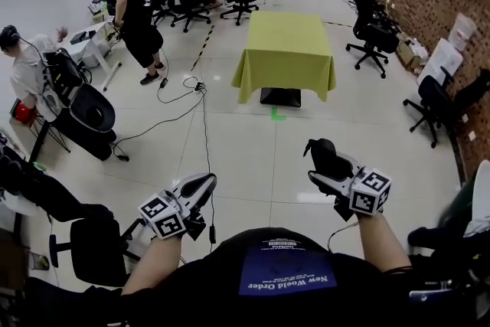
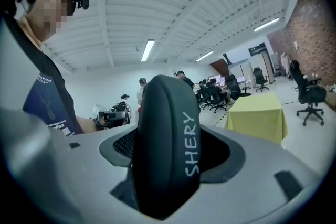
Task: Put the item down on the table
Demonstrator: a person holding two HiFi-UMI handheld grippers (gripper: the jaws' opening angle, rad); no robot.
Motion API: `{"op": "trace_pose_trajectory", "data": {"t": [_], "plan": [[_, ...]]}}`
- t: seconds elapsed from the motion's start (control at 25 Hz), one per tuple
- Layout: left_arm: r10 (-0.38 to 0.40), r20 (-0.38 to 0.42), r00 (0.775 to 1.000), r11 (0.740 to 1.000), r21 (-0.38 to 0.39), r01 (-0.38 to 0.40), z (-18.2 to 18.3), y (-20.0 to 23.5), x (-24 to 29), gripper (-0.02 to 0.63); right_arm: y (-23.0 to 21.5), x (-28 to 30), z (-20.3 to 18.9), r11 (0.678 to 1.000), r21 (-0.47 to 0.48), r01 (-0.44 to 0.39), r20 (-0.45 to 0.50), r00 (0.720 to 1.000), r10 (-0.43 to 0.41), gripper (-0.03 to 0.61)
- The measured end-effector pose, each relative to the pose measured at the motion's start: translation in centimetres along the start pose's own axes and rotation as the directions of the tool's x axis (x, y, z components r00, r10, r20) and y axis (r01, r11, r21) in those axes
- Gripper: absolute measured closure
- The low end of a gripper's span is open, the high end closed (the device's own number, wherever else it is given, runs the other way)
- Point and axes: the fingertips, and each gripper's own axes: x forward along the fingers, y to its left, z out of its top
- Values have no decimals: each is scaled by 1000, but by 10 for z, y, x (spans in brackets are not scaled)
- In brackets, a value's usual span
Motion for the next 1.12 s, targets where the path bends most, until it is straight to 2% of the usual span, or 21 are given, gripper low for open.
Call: {"op": "trace_pose_trajectory", "data": {"t": [0.28,0.64,0.84,1.12], "plan": [[30,41,999,999,14,-31,28,6,113,612,-98,-5,42,996,-47,-73,-7,997,73,256],[-8,1,1000,1000,-3,8,25,34,203,611,-188,-17,55,1000,-20,-18,16,1000,18,258],[-44,-7,999,999,-15,44,35,79,235,611,-224,6,64,1000,-11,26,15,1000,-26,256],[-119,-31,992,993,-3,119,76,178,274,611,-279,86,105,994,-12,105,37,994,-105,258]]}}
